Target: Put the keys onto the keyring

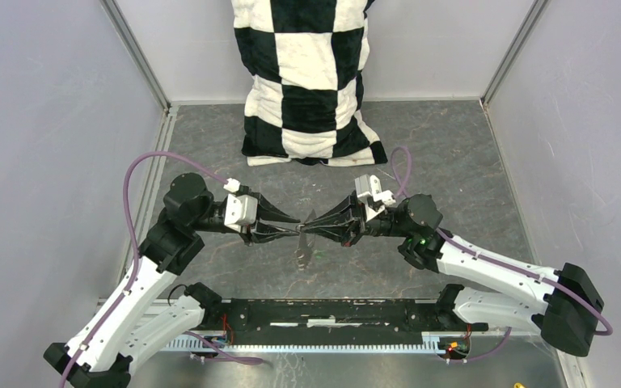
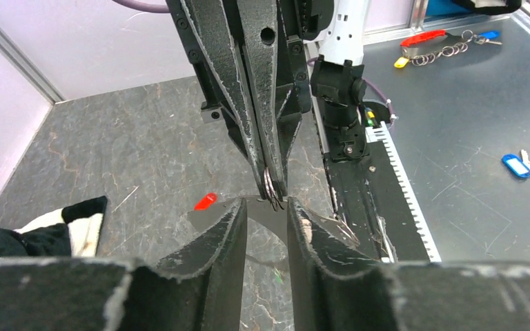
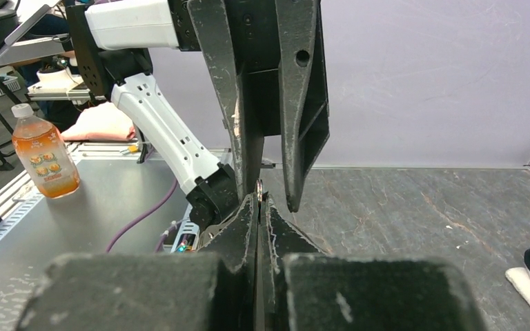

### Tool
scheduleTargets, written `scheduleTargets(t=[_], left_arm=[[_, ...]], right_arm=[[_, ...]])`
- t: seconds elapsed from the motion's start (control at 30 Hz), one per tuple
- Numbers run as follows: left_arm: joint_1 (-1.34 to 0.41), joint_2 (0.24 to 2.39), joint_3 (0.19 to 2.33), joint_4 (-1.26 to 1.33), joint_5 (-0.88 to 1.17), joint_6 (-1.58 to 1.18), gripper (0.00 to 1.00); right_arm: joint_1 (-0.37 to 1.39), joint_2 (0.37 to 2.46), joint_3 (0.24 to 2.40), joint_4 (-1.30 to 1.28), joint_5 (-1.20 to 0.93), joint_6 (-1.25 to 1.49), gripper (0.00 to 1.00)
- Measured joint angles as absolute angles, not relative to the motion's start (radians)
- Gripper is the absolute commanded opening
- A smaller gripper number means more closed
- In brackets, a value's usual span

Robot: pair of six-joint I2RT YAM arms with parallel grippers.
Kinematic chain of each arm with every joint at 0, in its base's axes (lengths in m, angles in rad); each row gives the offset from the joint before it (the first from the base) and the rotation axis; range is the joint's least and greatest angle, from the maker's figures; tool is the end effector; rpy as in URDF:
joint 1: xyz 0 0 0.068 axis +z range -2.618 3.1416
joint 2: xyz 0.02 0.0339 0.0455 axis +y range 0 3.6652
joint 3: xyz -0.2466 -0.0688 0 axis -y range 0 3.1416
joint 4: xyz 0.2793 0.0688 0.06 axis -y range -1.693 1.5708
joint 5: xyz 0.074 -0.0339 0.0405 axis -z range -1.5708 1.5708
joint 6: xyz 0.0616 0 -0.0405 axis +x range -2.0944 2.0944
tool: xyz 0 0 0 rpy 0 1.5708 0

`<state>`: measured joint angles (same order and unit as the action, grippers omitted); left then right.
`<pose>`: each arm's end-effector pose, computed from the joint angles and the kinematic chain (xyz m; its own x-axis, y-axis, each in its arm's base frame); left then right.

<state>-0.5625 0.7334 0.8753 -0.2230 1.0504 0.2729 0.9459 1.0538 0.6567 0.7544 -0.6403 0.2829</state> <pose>0.1484 -0.1567 0.3690 0.2026 0.0307 -0.9788 0.9783 -0.0507 0.2010 0.1424 0.2604 0.3183 -0.0765 0.2766 -0.9579 -0.9961 -0.0646 0.0609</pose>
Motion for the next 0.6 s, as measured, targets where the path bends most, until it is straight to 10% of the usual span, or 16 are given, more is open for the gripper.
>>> scheduleTargets(t=[0.37,0.6], left_arm=[[-0.562,0.733,0.875,-0.249,1.08,0.286,0.02],[-0.562,0.731,0.878,-0.299,1.089,0.346,0.02]], right_arm=[[0.94,1.073,0.69,0.714,-0.689,0.28,0.04],[0.94,1.074,0.762,0.557,-0.72,0.218,0.37]])
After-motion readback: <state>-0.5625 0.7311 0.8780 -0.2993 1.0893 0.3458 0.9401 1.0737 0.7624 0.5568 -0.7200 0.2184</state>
